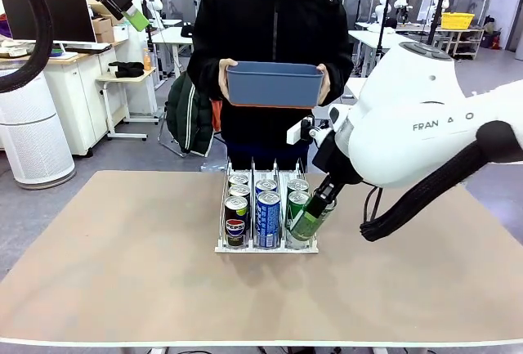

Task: Fill the beverage cans into the dispenser.
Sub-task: Place the picked Sprite in the line of the Automatic Can Dispenser with the same cans.

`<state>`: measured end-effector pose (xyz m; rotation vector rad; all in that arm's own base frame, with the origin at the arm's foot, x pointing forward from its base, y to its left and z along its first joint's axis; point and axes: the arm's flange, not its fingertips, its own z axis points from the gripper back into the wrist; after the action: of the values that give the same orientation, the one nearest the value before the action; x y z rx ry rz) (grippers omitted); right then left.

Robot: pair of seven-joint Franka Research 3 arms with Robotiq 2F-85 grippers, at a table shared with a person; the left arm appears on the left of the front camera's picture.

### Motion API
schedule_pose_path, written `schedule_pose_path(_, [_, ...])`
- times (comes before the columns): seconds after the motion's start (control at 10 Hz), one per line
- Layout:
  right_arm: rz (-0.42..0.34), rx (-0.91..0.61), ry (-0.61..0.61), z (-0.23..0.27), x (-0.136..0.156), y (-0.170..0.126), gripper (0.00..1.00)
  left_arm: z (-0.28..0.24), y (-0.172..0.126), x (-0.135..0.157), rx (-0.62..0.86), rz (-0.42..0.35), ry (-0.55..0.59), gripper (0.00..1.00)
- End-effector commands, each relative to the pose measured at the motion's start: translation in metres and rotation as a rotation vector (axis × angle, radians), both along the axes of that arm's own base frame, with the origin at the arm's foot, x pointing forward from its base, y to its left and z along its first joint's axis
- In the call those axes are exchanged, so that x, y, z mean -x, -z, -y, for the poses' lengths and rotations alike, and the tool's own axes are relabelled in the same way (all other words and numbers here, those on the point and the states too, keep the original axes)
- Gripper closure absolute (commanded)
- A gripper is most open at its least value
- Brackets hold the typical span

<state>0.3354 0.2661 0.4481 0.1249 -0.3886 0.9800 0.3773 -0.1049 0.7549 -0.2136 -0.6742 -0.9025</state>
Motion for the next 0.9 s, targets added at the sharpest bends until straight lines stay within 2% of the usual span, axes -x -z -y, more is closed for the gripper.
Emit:
schedule_pose_path(0.0, [0.043, -0.030, 0.027, -0.008, -0.013, 0.000, 0.42, -0.001, 0.001, 0.001, 0.000, -0.003, 0.003, 0.00])
schedule_pose_path(0.1, [0.076, -0.021, 0.040, -0.012, -0.016, 0.002, 0.42, -0.001, 0.001, 0.001, 0.000, -0.003, 0.003, 0.00])
schedule_pose_path(0.8, [0.132, 0.011, 0.137, -0.012, -0.041, 0.008, 0.42, -0.001, 0.001, 0.001, 0.000, -0.003, 0.003, 0.00])
